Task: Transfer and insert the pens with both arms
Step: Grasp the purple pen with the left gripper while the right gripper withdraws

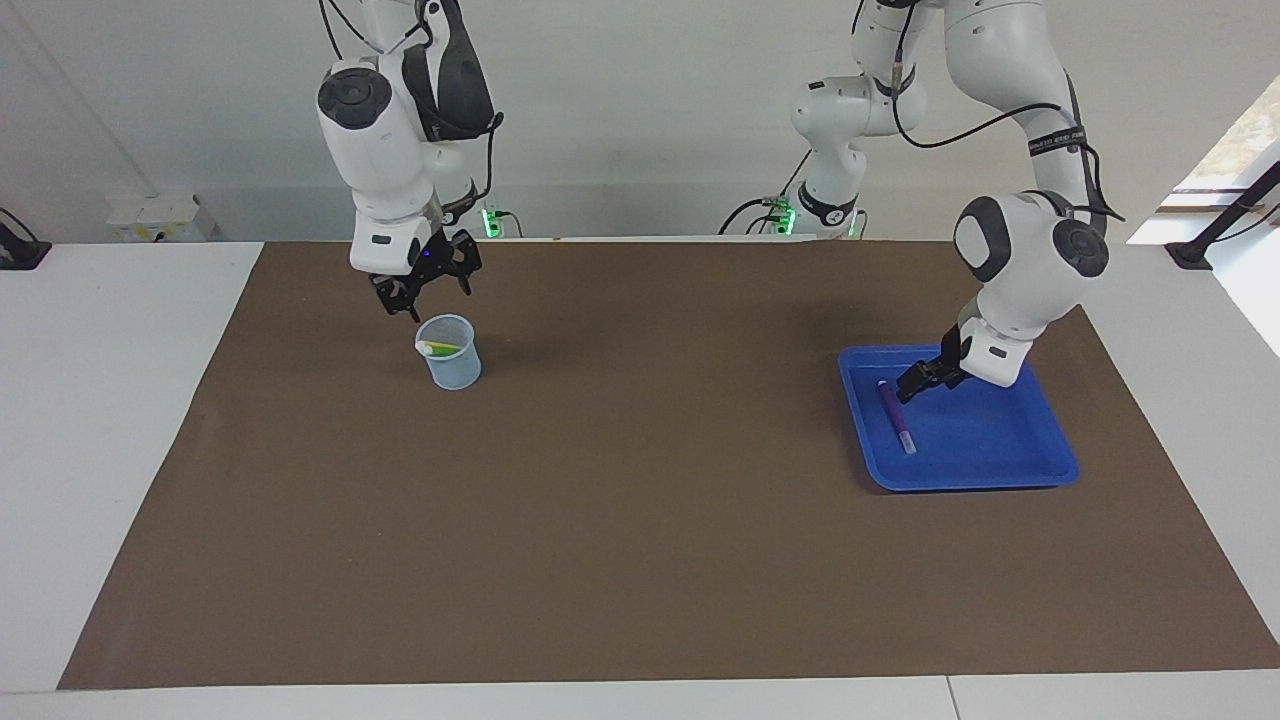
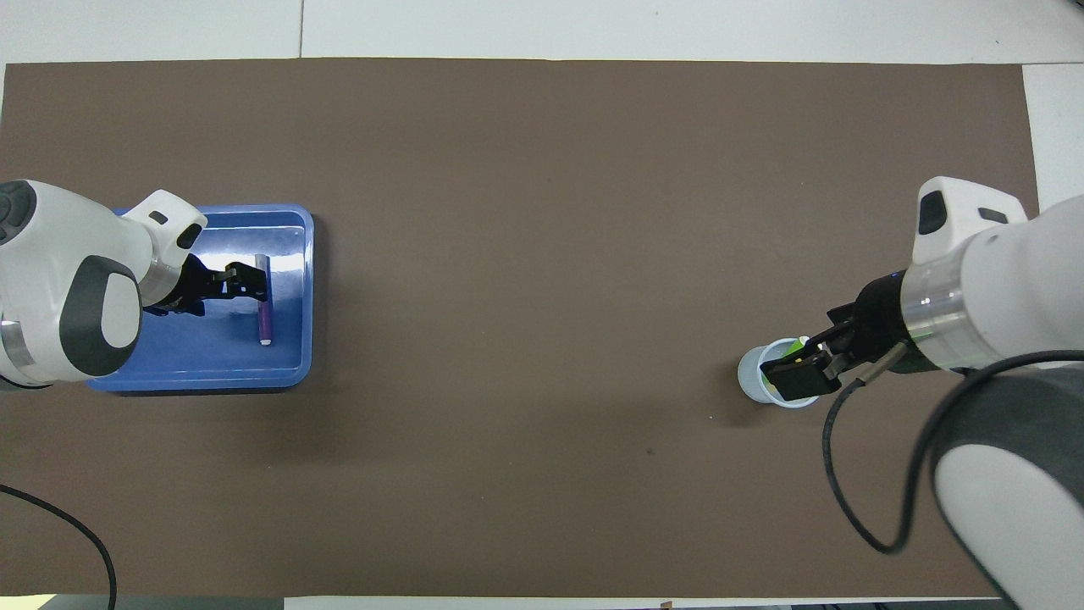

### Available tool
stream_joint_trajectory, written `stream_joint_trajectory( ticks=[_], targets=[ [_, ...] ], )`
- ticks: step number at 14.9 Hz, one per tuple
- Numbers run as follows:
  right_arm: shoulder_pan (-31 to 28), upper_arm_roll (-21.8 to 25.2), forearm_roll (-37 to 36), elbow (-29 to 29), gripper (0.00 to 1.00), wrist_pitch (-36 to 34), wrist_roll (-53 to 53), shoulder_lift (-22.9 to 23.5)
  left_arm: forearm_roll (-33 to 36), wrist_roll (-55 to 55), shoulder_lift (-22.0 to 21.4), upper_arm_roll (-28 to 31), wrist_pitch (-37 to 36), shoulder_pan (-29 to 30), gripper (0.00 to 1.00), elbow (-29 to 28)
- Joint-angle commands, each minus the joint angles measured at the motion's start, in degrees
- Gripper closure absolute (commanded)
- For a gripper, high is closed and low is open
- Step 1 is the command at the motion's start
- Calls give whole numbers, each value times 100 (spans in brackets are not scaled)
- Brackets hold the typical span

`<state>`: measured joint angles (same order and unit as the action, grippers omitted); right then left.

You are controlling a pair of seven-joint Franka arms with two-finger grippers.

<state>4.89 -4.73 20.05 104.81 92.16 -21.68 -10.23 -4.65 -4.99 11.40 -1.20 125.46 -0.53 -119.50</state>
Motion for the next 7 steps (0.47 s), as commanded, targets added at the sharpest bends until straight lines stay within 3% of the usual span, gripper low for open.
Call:
stream_joint_trajectory(
  ticks=[1, 4, 7],
  targets=[
    [-252, 42, 1061, -225, 0, -225, 949, 215, 139, 235, 178, -11, 101, -35, 1, 67],
    [-251, 42, 1745, -146, 0, -173, 2401, 197, 139, 488, 214, -20, 93, -132, 1, 68],
    [-15, -10, 2099, -84, 0, 301, 3599, 170, 139, 639, 284, -20, 101, -193, 4, 68]
  ],
)
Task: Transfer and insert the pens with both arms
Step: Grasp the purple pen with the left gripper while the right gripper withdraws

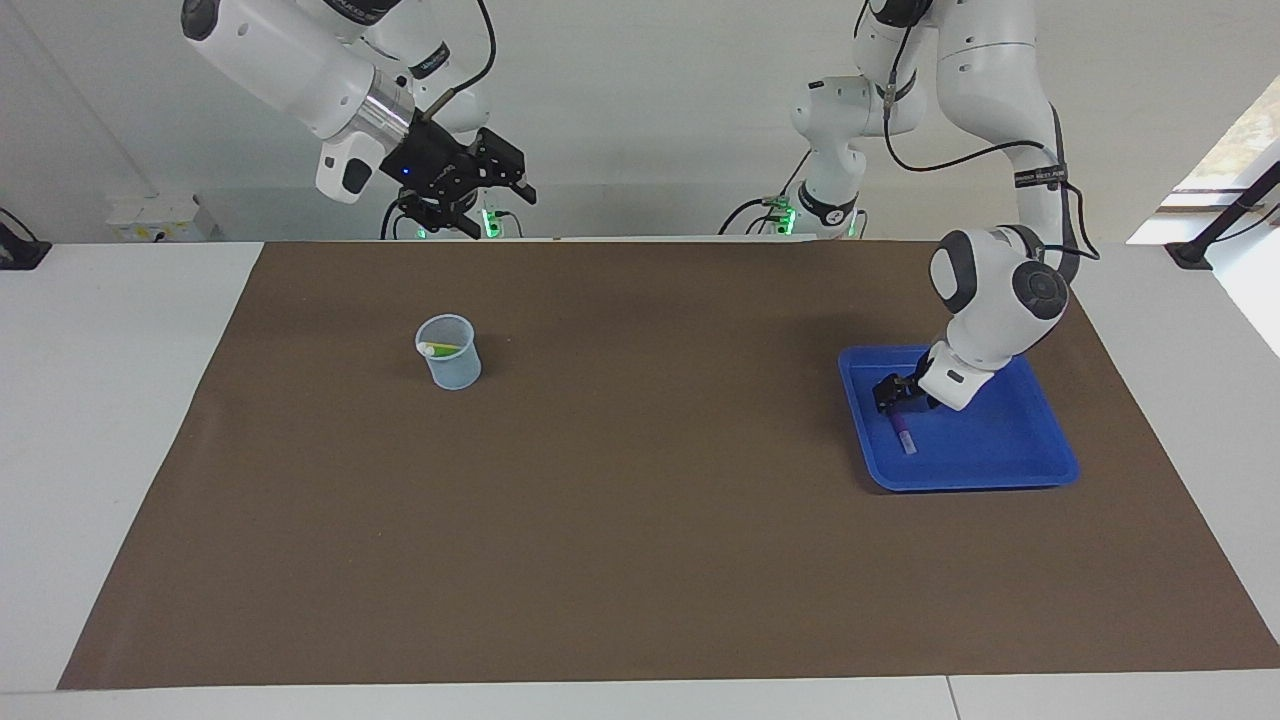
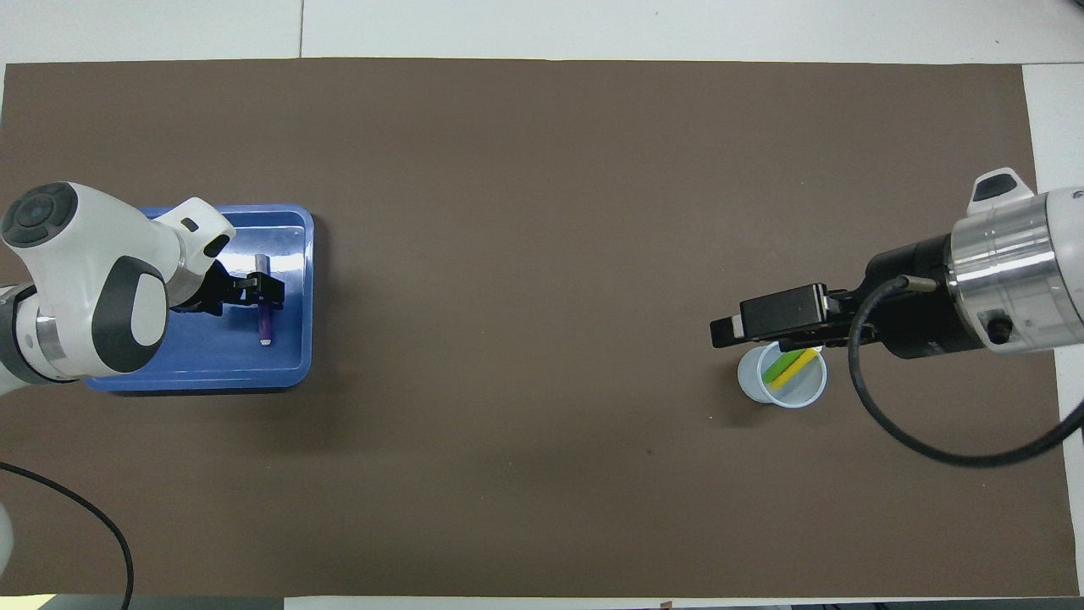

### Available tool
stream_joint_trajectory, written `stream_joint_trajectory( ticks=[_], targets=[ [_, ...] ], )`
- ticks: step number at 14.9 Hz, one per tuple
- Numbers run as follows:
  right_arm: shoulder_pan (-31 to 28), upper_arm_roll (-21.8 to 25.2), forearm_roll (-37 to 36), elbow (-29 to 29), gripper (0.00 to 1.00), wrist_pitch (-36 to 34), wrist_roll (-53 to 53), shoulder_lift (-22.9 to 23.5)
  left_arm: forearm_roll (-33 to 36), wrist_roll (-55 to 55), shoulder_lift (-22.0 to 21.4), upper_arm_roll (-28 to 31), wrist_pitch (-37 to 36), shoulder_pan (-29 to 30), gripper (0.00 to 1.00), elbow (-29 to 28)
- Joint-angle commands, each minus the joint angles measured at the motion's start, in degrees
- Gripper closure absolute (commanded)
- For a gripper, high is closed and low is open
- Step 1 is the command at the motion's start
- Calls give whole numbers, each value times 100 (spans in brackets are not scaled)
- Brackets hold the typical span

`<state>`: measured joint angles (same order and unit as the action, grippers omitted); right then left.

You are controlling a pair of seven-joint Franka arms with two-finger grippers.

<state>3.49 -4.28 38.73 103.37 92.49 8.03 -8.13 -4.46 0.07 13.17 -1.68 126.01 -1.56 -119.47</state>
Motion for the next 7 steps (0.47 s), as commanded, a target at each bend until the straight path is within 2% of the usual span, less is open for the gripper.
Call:
stream_joint_trajectory(
  ticks=[1, 4, 7],
  targets=[
    [160, -55, 258, 113, 0, 365, 699, -49, 121, 195, 116, 36, 55, -116, 6, 65],
    [248, -55, 407, 357, 0, 505, 1111, -162, 121, 336, 203, 36, 55, -116, 19, 170],
    [644, -55, 434, 526, 0, 770, 1332, -260, 121, 345, 283, 36, 82, -125, 30, 231]
  ],
)
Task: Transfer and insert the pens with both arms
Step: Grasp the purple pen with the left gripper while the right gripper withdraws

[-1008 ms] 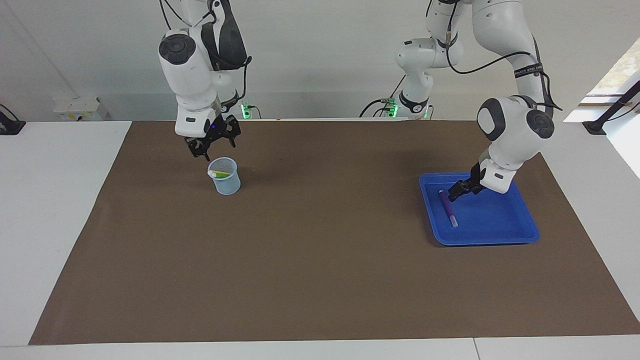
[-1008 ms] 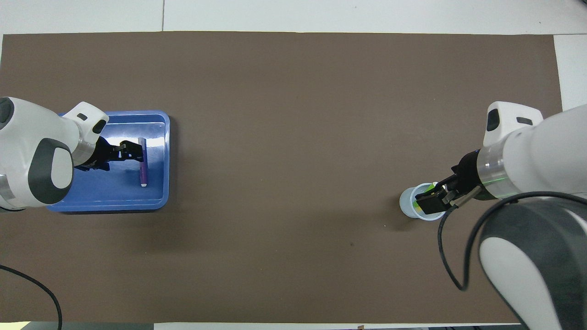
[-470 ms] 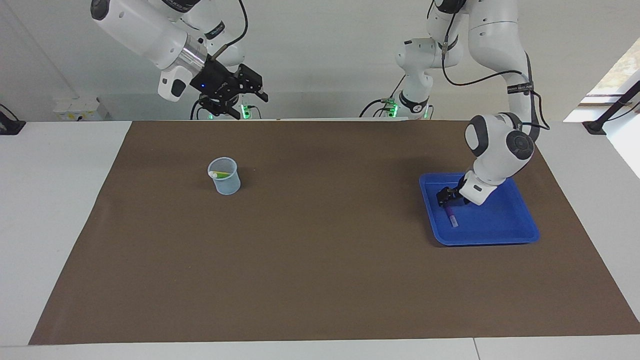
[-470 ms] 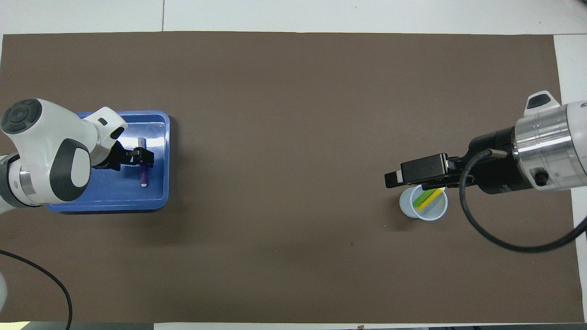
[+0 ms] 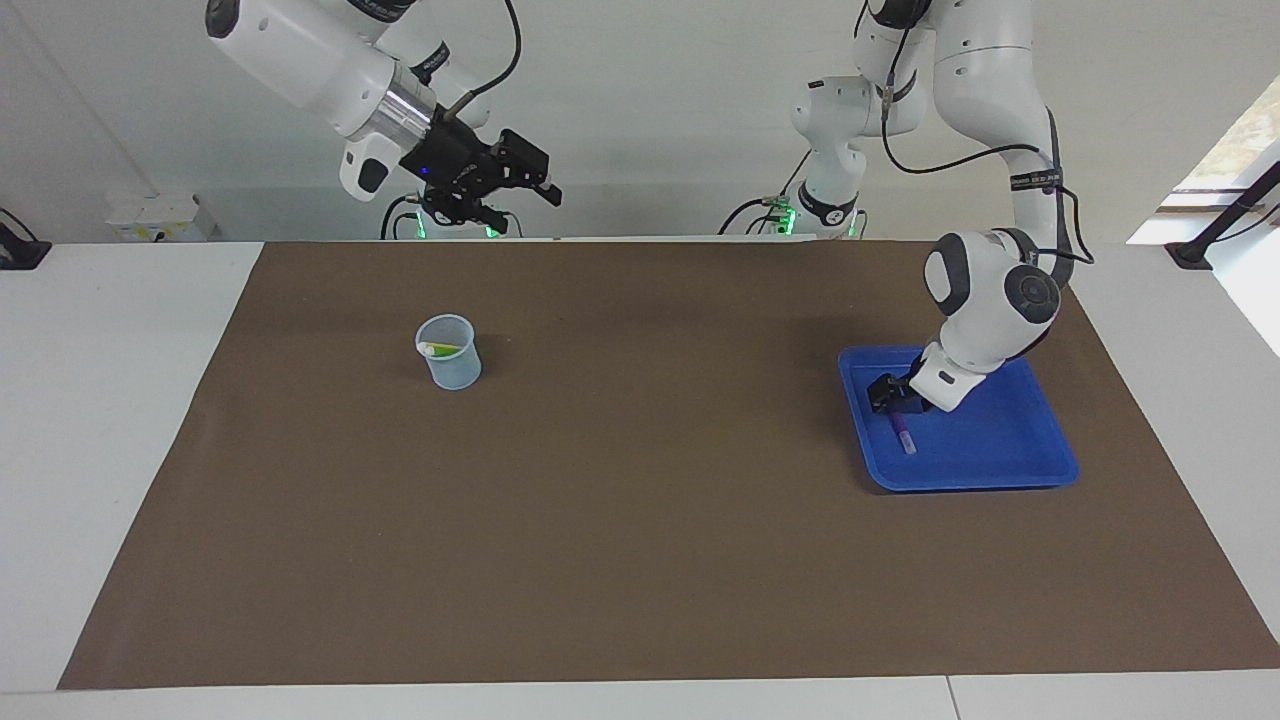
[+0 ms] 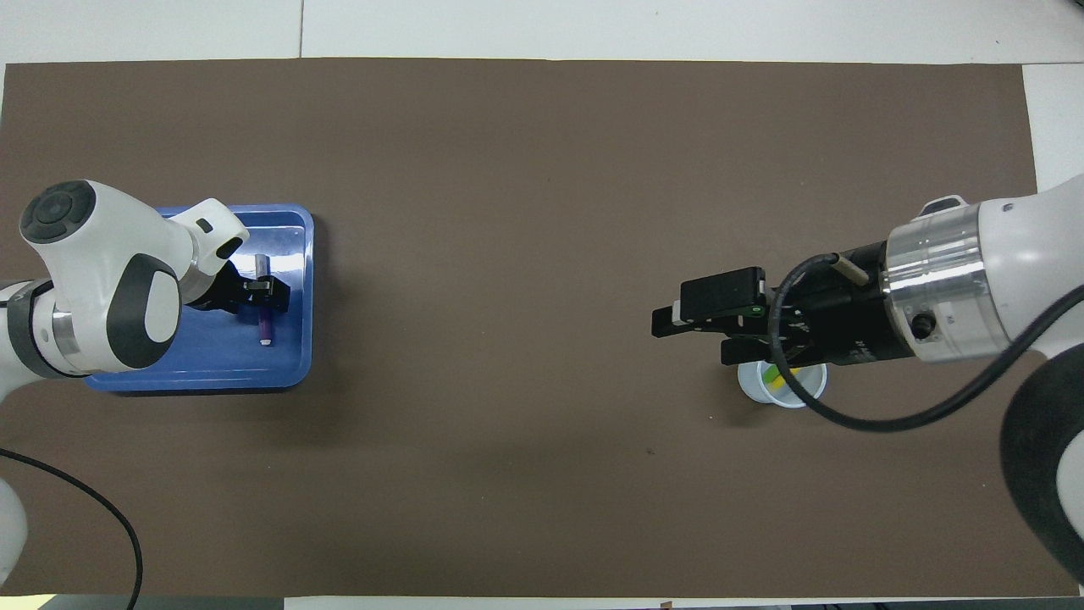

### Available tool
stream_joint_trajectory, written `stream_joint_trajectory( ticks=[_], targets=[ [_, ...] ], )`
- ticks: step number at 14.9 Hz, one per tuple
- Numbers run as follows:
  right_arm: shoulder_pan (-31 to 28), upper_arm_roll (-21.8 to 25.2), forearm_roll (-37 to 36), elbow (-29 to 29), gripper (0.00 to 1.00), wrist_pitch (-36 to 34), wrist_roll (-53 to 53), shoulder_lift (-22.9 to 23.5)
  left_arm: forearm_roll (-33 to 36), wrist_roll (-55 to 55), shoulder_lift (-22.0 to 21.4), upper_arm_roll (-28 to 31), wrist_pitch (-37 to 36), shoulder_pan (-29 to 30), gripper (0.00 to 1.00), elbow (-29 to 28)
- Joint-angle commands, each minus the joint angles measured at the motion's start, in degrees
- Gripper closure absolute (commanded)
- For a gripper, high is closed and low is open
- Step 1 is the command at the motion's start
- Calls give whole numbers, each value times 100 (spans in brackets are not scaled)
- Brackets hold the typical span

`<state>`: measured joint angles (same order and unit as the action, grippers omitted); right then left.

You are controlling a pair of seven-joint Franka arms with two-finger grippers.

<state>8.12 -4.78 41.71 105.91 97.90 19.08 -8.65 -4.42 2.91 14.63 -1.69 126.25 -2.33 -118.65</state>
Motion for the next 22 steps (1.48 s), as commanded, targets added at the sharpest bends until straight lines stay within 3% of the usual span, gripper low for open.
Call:
stream_joint_trajectory(
  ticks=[1, 5, 8, 11, 17, 22],
  targets=[
    [172, -5, 205, 273, 0, 229, 254, -208, 117, 69, 154, 37, 75, -48, 33, 158],
    [198, -5, 250, 281, 0, 395, 456, -199, 126, 78, 163, 37, 119, -48, 49, 167],
    [251, -5, 372, 308, 0, 502, 632, -208, 134, 78, 163, 46, 146, -48, 71, 167],
    [260, -5, 425, 343, 0, 502, 676, -225, 196, 78, 163, 46, 163, -48, 99, 167],
    [383, -23, 557, 352, 0, 607, 913, -234, 187, 78, 224, 46, -116, -22, 100, 456],
    [506, -23, 557, 352, 0, 730, 1072, -234, -163, -167, 146, 55, -1740, 153, 100, 1475]
  ],
)
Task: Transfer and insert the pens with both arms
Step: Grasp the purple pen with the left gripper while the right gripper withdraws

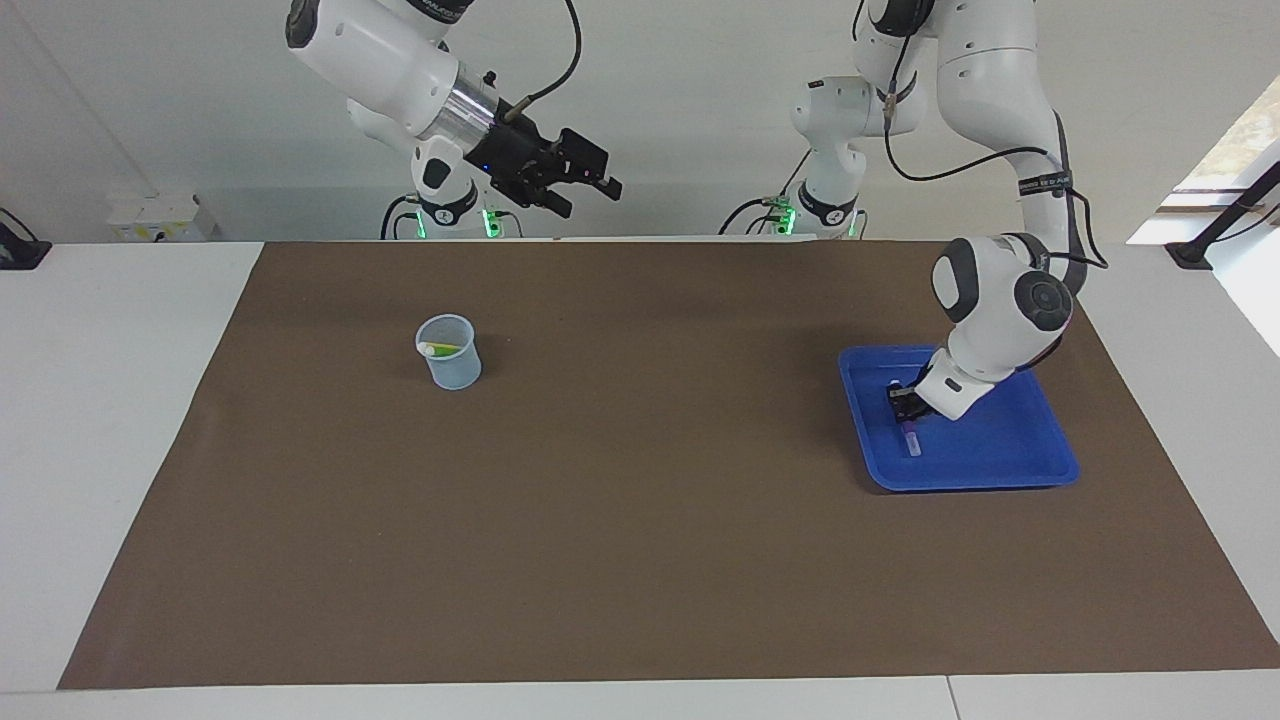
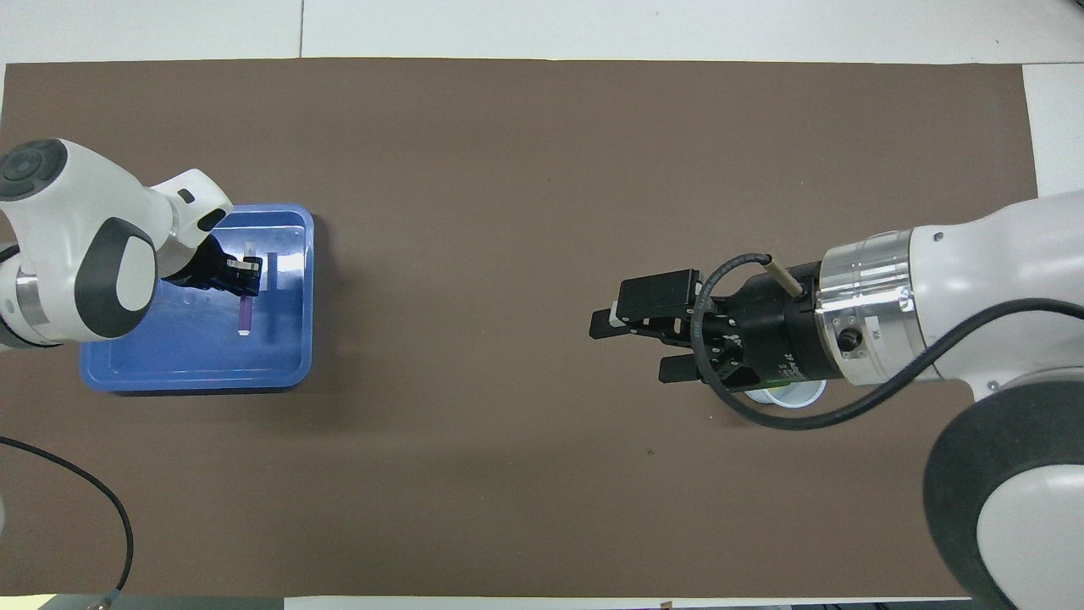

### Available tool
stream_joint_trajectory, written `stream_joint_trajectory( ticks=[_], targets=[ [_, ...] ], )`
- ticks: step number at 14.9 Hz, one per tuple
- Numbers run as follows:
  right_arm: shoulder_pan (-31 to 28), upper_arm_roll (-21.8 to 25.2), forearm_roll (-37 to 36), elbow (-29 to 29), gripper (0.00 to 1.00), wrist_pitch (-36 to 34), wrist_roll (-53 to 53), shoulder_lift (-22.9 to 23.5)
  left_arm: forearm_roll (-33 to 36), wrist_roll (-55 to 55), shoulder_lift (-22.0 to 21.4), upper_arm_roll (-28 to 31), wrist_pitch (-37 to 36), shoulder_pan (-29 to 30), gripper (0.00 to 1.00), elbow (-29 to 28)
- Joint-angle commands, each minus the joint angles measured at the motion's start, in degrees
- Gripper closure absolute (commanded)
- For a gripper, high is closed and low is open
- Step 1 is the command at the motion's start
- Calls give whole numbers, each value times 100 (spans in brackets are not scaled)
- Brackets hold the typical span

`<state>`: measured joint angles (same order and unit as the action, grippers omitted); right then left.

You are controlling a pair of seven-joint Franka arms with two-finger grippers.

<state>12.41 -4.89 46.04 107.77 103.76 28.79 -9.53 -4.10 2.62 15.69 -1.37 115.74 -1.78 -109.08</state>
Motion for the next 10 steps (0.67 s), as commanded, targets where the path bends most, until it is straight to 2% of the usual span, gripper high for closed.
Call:
stream_joint_trajectory(
  ticks=[1, 3, 5, 8, 10],
  targets=[
    [86, -12, 125, 165, 0, 188, 135, -146, -240, -182, -4, 32, -1041, 108, 100, 728],
    [86, -12, 125, 165, 0, 258, 223, -137, -275, -331, -57, 23, -1981, 99, 100, 1316],
    [86, -12, 125, 165, 0, 267, 241, -137, -598, -1005, -206, 14, -2746, 73, 100, 1774],
    [86, -38, 125, 165, 0, 267, 250, -137, -1241, -2094, -802, 14, -3267, 38, 100, 1724],
    [95, -47, 125, 165, 0, 267, 276, -137, -1863, -3436, -1189, 5, -3339, 11, 100, 1539]
  ],
)
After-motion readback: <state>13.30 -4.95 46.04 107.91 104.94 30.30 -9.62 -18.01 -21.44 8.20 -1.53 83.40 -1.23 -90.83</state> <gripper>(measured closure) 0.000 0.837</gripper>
